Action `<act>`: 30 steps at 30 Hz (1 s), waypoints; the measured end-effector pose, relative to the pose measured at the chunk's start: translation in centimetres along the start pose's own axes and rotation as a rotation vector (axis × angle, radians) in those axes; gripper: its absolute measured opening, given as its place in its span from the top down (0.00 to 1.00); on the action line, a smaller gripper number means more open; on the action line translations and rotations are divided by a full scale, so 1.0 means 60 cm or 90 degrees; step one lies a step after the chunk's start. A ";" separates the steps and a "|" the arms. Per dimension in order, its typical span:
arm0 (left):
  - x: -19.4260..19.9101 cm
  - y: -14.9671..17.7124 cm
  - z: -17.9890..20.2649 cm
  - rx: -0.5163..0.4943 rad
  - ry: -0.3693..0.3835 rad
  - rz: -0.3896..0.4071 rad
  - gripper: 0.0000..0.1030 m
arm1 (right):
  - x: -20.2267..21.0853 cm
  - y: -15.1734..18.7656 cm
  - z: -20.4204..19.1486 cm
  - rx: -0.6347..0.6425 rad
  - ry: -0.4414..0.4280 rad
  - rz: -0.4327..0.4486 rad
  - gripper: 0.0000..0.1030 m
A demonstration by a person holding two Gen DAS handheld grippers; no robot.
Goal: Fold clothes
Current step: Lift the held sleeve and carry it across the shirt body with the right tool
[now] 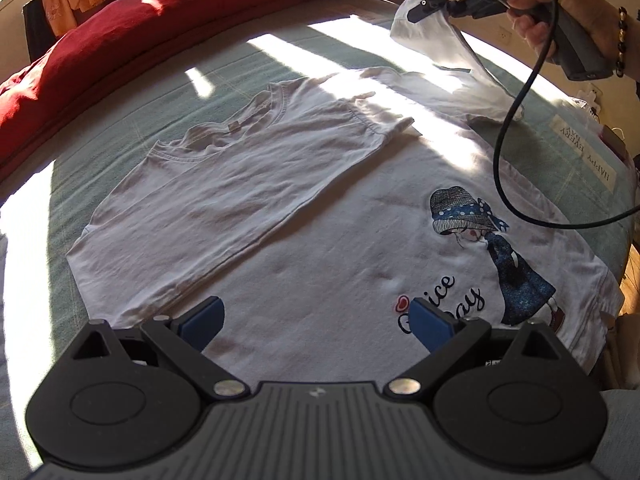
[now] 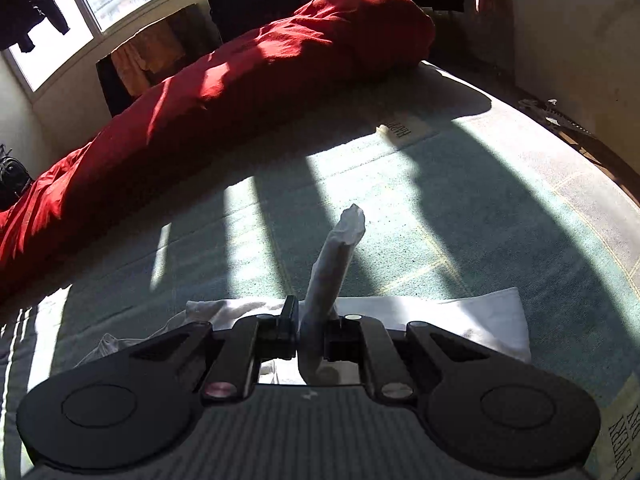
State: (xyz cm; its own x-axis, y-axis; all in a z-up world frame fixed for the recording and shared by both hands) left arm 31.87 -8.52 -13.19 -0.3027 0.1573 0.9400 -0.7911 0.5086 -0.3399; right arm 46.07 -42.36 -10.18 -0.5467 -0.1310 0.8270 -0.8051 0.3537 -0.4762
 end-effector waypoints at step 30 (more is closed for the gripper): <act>0.024 0.074 -0.093 0.075 -0.019 -0.009 0.05 | -0.068 0.102 -0.340 0.258 -0.059 -0.051 0.88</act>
State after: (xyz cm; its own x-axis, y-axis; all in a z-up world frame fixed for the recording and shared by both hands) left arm 30.89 -1.33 -13.21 -0.3059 0.1247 0.9439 -0.8517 0.4072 -0.3298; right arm 48.08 -20.78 -10.36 -0.4820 -0.2333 0.8445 -0.8612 -0.0514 -0.5057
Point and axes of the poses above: each gripper's, at about its wrist camera, not at the fingertips, and x roughly against the way its jaws point, z to its right, y to its underside, the point moved 5 cm from there along -x, roughly the way its jaws point, and after that the axes turned 10 degrees about -z, right-handed, at the moved point
